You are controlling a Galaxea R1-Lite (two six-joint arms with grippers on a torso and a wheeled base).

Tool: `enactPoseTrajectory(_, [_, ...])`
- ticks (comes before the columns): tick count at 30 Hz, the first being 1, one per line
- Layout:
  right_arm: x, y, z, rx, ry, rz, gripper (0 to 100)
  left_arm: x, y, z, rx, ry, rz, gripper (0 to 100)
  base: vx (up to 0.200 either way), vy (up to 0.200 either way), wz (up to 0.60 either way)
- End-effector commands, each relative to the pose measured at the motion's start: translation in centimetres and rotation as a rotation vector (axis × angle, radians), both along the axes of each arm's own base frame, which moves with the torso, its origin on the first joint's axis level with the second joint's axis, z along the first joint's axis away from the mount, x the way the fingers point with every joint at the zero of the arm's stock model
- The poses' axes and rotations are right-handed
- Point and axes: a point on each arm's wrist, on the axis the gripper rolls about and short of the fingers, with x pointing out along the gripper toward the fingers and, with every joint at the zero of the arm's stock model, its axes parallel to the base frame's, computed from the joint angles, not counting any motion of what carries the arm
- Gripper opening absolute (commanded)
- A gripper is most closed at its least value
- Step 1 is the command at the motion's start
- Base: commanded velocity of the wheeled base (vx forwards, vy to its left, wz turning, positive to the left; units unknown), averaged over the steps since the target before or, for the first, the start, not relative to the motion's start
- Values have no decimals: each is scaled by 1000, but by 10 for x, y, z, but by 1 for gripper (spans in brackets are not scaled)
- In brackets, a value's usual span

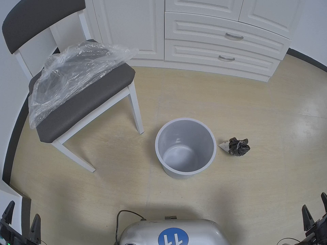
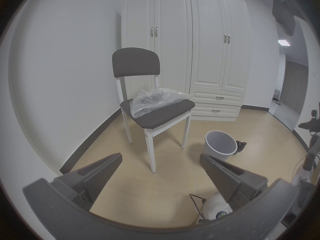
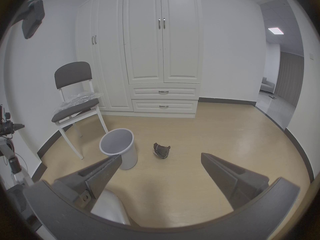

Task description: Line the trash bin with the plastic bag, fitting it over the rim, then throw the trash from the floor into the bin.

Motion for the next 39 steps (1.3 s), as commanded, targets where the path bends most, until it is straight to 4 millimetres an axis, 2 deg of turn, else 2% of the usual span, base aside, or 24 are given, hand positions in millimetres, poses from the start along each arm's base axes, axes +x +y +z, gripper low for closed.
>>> enactPoseTrajectory(1, [0,0,-5,-4,2,3,100,0,0,-5,7,0,-2,100,0,0,0])
enactPoseTrajectory(12, [0,0,-5,26,-1,5,100,0,0,-4,-51,-3,8,100,0,0,0])
enactPoseTrajectory(32, [0,0,-5,22,1,2,100,0,0,-5,-44,-2,5,100,0,0,0])
enactPoseTrajectory(39, [0,0,-5,-29,1,2,100,0,0,-5,-4,2,-2,100,0,0,0])
